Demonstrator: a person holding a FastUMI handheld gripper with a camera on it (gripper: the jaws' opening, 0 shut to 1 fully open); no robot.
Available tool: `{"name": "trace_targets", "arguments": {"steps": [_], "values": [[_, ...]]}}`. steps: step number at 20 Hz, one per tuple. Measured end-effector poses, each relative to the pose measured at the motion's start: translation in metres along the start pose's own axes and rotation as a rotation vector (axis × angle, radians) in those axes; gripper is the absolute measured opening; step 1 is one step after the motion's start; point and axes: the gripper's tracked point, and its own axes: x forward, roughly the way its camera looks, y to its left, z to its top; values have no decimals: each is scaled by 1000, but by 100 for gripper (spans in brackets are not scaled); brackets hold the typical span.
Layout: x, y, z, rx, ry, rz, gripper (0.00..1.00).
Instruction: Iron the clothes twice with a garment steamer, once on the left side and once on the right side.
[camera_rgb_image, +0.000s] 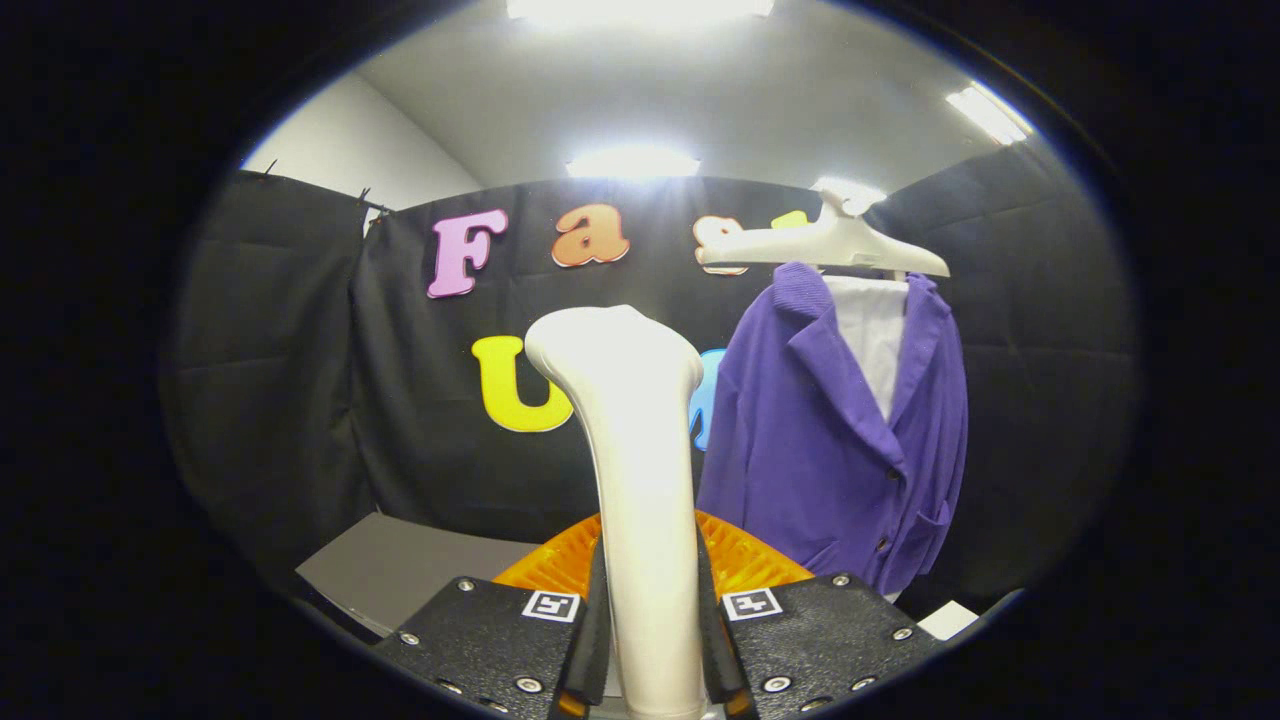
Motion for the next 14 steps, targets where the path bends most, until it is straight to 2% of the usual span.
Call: {"name": "trace_targets", "arguments": {"steps": [9,14], "values": [[26,-86,41,-27,-94,-231,37],[47,-129,41,-38,-110,-324,37]]}}
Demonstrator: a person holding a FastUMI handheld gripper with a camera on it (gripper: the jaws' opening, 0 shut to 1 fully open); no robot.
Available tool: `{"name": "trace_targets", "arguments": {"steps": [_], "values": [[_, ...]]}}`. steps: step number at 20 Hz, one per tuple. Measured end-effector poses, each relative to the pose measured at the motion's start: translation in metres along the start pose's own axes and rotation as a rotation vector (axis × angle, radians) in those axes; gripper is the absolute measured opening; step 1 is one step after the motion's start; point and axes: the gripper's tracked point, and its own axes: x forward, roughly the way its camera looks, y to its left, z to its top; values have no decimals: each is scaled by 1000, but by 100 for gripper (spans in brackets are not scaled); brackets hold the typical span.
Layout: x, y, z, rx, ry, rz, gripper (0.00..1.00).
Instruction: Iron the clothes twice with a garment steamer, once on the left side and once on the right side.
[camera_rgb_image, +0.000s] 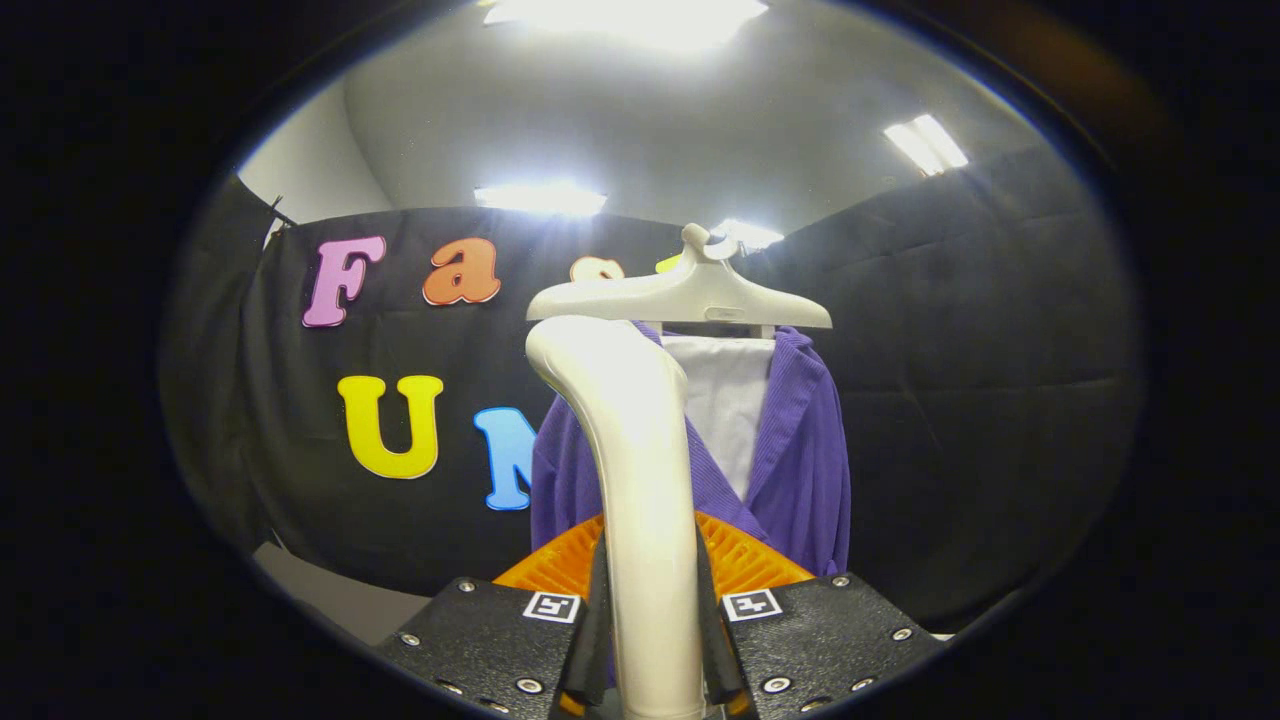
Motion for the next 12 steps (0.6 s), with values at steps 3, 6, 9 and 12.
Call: {"name": "trace_targets", "arguments": {"steps": [3,6,9,12], "values": [[18,-13,-10,-22,1,-45,37],[31,-20,-19,-65,-8,-88,37],[40,-22,-36,-119,-9,-114,37],[47,-26,-58,-165,7,-135,38]]}}
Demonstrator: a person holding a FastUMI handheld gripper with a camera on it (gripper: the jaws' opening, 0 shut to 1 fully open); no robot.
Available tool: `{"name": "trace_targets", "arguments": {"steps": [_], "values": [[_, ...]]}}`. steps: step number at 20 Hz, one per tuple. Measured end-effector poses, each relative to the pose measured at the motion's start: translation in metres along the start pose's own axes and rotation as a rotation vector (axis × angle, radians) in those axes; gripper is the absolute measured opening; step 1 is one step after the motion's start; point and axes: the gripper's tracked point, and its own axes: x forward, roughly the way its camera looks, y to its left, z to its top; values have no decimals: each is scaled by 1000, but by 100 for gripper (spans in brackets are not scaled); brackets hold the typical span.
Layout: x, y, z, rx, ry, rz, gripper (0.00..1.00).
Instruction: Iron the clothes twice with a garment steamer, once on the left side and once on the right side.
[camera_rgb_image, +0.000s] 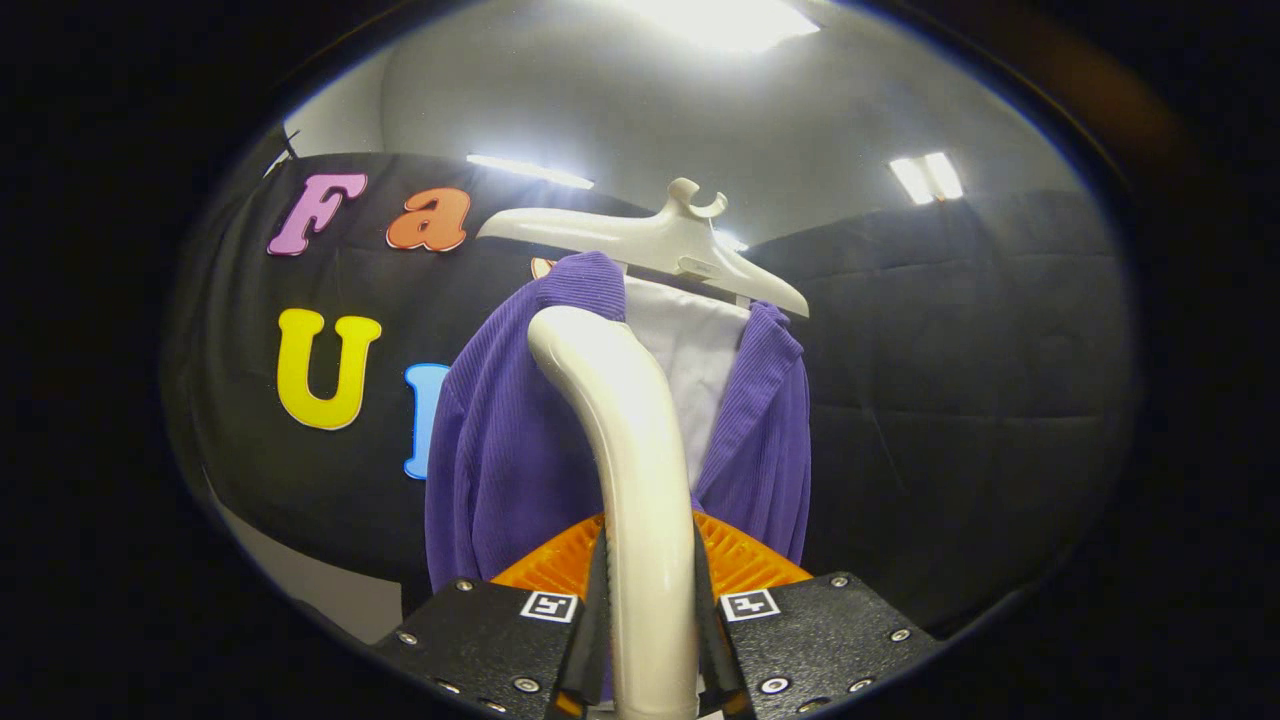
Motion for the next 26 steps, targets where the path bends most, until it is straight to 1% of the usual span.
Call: {"name": "trace_targets", "arguments": {"steps": [12,17,26], "values": [[-15,9,-92,-132,95,-82,37],[-24,18,-139,-182,182,-96,38],[-45,21,-222,-173,352,-126,38]]}}
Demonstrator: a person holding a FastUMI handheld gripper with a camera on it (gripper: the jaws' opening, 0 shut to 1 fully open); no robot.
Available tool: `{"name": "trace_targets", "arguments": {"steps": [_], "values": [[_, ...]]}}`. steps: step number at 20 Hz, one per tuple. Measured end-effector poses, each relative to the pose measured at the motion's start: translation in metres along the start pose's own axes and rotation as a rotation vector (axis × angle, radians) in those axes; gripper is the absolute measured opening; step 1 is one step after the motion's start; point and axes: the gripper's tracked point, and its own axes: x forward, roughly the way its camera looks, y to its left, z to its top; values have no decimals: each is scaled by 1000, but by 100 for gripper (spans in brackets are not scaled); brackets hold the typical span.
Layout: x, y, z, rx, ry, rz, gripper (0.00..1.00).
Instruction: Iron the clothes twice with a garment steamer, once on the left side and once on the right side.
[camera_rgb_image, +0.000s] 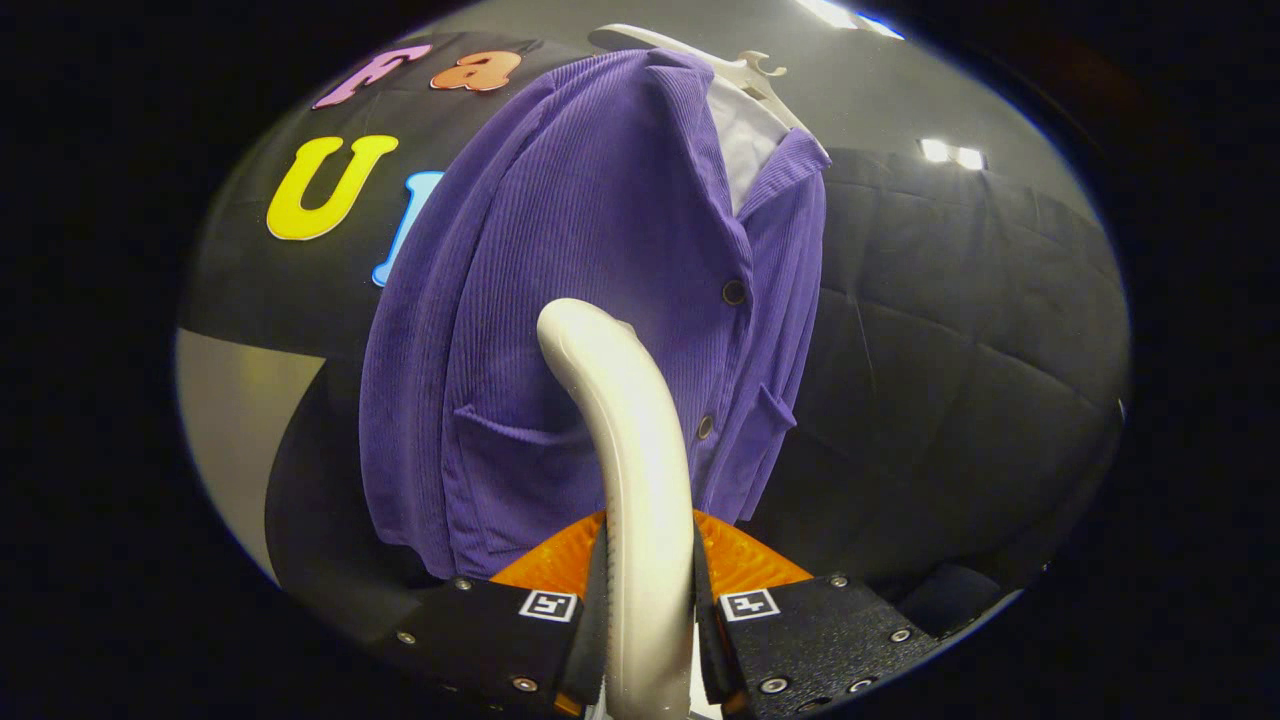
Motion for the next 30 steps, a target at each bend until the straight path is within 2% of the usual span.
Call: {"name": "trace_targets", "arguments": {"steps": [8,11,17,20,24,30], "values": [[-3,22,-68,31,142,10,38],[-7,34,-97,72,229,71,38],[-31,36,-137,59,323,153,38],[-46,18,-155,37,361,179,38],[-61,-23,-164,74,374,202,38],[-66,-89,-143,110,323,217,38]]}}
